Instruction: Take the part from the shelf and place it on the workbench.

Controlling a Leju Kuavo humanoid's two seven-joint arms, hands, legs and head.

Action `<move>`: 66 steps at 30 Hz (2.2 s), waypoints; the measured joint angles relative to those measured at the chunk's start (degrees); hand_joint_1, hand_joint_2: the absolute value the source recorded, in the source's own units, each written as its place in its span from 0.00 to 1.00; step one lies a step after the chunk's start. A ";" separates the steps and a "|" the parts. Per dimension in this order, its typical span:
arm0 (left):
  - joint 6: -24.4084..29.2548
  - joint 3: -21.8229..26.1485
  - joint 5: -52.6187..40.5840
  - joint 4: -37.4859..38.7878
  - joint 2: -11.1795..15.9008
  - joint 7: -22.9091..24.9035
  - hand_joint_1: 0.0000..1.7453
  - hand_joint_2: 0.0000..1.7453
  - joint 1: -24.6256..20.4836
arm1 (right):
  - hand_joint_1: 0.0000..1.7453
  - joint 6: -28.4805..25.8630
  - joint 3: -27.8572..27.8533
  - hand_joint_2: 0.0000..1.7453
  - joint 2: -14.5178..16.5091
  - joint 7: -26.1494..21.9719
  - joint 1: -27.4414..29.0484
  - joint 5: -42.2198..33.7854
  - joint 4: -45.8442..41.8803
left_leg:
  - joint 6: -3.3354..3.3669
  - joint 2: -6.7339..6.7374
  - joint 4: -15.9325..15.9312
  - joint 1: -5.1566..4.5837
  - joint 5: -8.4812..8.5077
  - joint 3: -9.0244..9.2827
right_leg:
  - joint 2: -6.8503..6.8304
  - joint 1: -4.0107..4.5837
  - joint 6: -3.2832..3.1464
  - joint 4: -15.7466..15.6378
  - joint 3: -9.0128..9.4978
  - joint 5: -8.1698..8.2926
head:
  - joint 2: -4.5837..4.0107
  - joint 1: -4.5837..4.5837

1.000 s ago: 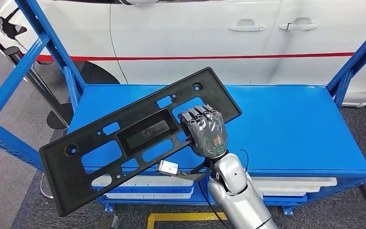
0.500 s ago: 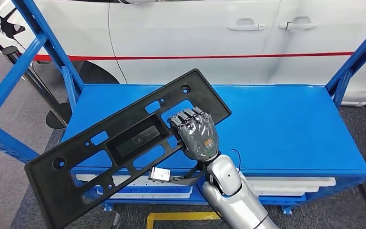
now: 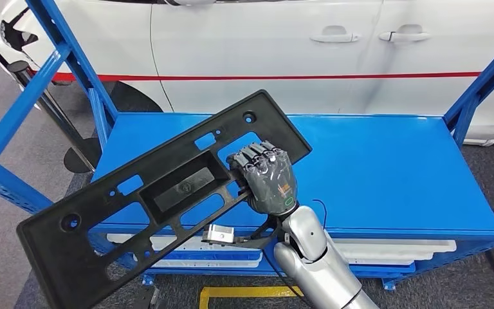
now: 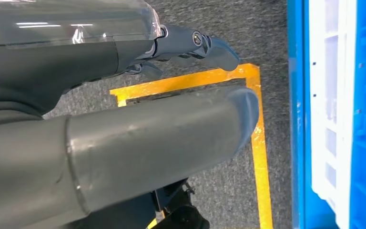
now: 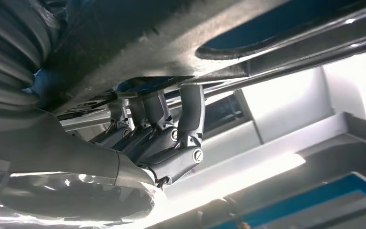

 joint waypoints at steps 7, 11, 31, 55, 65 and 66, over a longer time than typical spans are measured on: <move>-0.51 -0.02 0.19 0.00 -0.06 0.85 0.00 0.00 0.02 | 1.00 0.02 1.06 1.00 -0.14 0.92 0.10 -0.97 -1.13 | -1.77 0.15 12.37 0.57 -8.88 -4.28 | -0.40 -0.25 -1.81 -0.68 -1.26 1.67 | 0.00 -0.04; -0.53 -0.03 0.19 0.00 -0.06 0.95 0.00 0.00 0.02 | 1.00 0.02 1.12 1.00 -0.28 0.97 0.35 -0.96 -1.28 | -1.60 0.15 8.89 0.61 -7.09 -0.14 | -0.43 -0.21 -1.56 -0.40 -2.78 2.86 | 0.00 -0.04; -0.69 -0.17 0.16 0.00 -0.32 1.10 0.00 0.00 -0.38 | 1.00 0.02 1.14 1.00 -1.20 1.49 0.65 -0.69 -2.47 | 1.56 0.73 -1.67 -0.05 1.37 -0.39 | -0.15 -0.29 1.39 15.61 -6.39 -6.37 | 0.00 0.08; -1.13 -0.64 0.52 0.02 -0.47 0.56 0.00 0.00 -0.79 | 1.00 0.02 1.99 1.00 -1.56 2.33 -0.12 1.03 -2.81 | 1.41 0.74 -2.52 0.11 -0.31 2.66 | -0.36 -0.28 1.12 11.06 -6.85 -6.12 | 0.00 -0.14; -1.30 -1.81 -0.90 0.02 -0.39 1.35 0.00 0.00 -0.44 | 1.00 0.03 2.04 1.00 -1.69 -0.02 1.17 1.54 -3.76 | -0.78 0.68 0.00 -0.02 4.05 -3.93 | -0.31 0.24 -0.66 -1.10 5.56 -4.12 | 0.00 -0.15; -1.30 -1.91 -0.93 0.02 -0.37 1.45 0.00 0.00 -0.35 | 1.00 0.03 2.04 1.00 -1.69 -0.18 1.24 1.40 -3.77 | -1.12 0.62 0.47 0.11 3.26 -4.34 | -0.40 0.20 -1.19 -1.16 5.04 -3.48 | 0.00 -0.17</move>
